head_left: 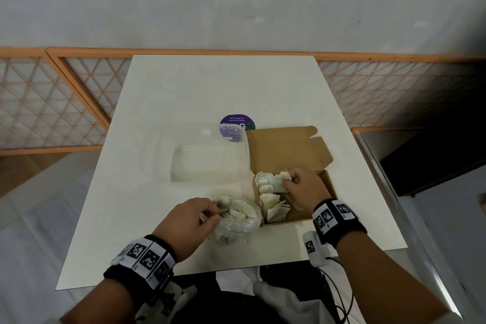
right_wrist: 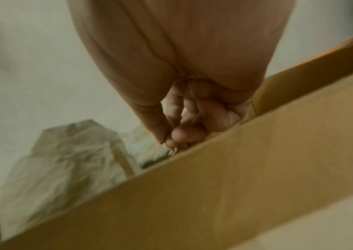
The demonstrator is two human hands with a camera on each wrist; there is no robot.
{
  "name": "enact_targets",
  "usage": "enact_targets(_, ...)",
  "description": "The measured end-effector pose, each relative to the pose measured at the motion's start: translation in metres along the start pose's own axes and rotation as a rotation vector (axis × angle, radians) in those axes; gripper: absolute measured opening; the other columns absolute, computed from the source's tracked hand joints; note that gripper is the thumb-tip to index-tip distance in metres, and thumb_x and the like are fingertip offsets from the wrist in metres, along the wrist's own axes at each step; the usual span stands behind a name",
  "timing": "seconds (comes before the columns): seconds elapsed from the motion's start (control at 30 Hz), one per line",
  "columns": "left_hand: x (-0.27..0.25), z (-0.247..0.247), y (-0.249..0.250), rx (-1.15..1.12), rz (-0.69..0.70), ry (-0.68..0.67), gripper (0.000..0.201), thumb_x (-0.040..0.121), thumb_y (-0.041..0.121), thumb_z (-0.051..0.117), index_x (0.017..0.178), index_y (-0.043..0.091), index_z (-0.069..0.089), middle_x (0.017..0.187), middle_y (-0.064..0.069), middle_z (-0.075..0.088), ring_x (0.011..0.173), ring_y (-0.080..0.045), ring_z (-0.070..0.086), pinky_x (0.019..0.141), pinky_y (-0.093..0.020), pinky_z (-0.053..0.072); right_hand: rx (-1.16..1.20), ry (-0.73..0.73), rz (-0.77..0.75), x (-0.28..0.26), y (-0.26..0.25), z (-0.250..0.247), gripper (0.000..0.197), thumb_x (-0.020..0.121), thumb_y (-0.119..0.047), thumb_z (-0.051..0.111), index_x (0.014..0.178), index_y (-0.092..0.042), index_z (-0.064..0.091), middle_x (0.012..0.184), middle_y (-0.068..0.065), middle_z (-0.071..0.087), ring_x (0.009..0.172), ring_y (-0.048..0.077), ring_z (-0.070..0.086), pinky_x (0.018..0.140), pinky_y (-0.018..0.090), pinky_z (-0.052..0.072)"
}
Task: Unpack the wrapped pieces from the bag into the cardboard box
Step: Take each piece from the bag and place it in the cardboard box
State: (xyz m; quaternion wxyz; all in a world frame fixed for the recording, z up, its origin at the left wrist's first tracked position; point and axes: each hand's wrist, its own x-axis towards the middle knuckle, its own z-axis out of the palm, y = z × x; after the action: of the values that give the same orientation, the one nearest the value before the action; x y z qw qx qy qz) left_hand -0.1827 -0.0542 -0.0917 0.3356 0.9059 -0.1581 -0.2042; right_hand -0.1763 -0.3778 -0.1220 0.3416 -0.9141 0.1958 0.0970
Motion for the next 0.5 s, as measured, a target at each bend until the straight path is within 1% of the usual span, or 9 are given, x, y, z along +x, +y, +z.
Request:
enact_targets(0.07,0.0,0.0,-0.001,-0.006,-0.001,-0.002,0.007,0.096,0.038,0.066,0.093,0.032,0.07,0.094,0.019,0.069,0.078,-0.001,0.064,0.075,-0.02,0.052,0.024,0.037,0.035,-0.003,-0.002,0.002,0.009,0.096,-0.026,0.065,0.1,-0.02,0.06,0.082,-0.003,0.065,0.076,0.012,0.061,0.061,0.021,0.04)
enact_targets(0.17,0.0,0.001,-0.002,-0.031,-0.002,-0.009,0.007,0.095,0.038,0.067,0.092,0.032,0.07,0.093,0.018,0.07,0.077,-0.003,0.065,0.074,-0.02,0.052,0.107,0.095,0.091,-0.008,-0.001,0.001,0.023,0.094,-0.025,0.068,0.111,-0.018,0.053,0.091,-0.002,0.067,0.08,0.009,0.063,0.063,0.019,0.043)
enact_targets(0.23,0.0,0.0,-0.003,-0.047,-0.009,-0.009,0.006,0.095,0.037,0.068,0.092,0.033,0.07,0.092,0.018,0.071,0.076,-0.003,0.065,0.075,-0.02,0.053,0.134,0.117,0.102,-0.012,-0.001,0.0,0.029,0.093,-0.026,0.071,0.113,-0.018,0.052,0.096,-0.002,0.068,0.083,0.009,0.064,0.066,0.021,0.045)
enact_targets(0.3,0.0,-0.001,-0.003,-0.061,-0.012,-0.006,0.005,0.095,0.036,0.069,0.091,0.033,0.07,0.091,0.018,0.071,0.075,-0.001,0.065,0.074,-0.02,0.052,0.141,0.118,0.11,-0.016,0.001,0.001,0.03,0.092,-0.028,0.073,0.114,-0.018,0.054,0.1,-0.005,0.067,0.089,0.012,0.064,0.075,0.026,0.048)
enact_targets(0.33,-0.001,-0.001,-0.003,-0.065,-0.014,-0.003,0.005,0.094,0.036,0.07,0.09,0.033,0.07,0.091,0.017,0.071,0.075,-0.001,0.065,0.074,-0.019,0.052,0.134,0.11,0.109,-0.016,0.002,0.002,0.03,0.091,-0.029,0.074,0.113,-0.018,0.056,0.1,-0.006,0.067,0.092,0.013,0.064,0.08,0.027,0.048)
enact_targets(0.37,-0.001,-0.001,-0.002,-0.069,-0.018,-0.001,0.005,0.094,0.035,0.07,0.09,0.032,0.07,0.091,0.017,0.072,0.075,-0.001,0.065,0.073,-0.018,0.051,0.108,0.093,0.104,-0.016,0.003,0.004,0.028,0.091,-0.032,0.075,0.109,-0.018,0.059,0.098,-0.008,0.068,0.092,0.013,0.065,0.081,0.028,0.049)
enact_targets(0.43,-0.002,0.0,-0.001,-0.075,-0.029,-0.004,0.006,0.094,0.035,0.07,0.09,0.032,0.07,0.091,0.017,0.072,0.074,-0.002,0.065,0.072,-0.015,0.05,0.019,0.045,0.088,-0.013,0.003,0.007,0.028,0.088,-0.041,0.076,0.094,-0.015,0.066,0.086,-0.006,0.072,0.083,0.015,0.067,0.074,0.033,0.054)
enact_targets(0.47,-0.002,0.0,-0.001,-0.076,-0.032,-0.005,0.006,0.094,0.036,0.07,0.09,0.032,0.07,0.091,0.017,0.072,0.074,-0.002,0.065,0.072,-0.015,0.05,-0.019,0.025,0.08,-0.011,0.003,0.009,0.031,0.087,-0.045,0.076,0.087,-0.014,0.069,0.079,-0.002,0.072,0.077,0.017,0.067,0.068,0.033,0.053)
enact_targets(0.5,-0.002,-0.001,-0.001,-0.078,-0.034,-0.007,0.006,0.094,0.036,0.07,0.09,0.032,0.07,0.091,0.017,0.072,0.073,-0.001,0.064,0.071,-0.015,0.05,-0.039,0.014,0.078,-0.009,0.003,0.011,0.033,0.087,-0.046,0.074,0.082,-0.014,0.069,0.075,0.0,0.071,0.071,0.018,0.065,0.061,0.032,0.049)
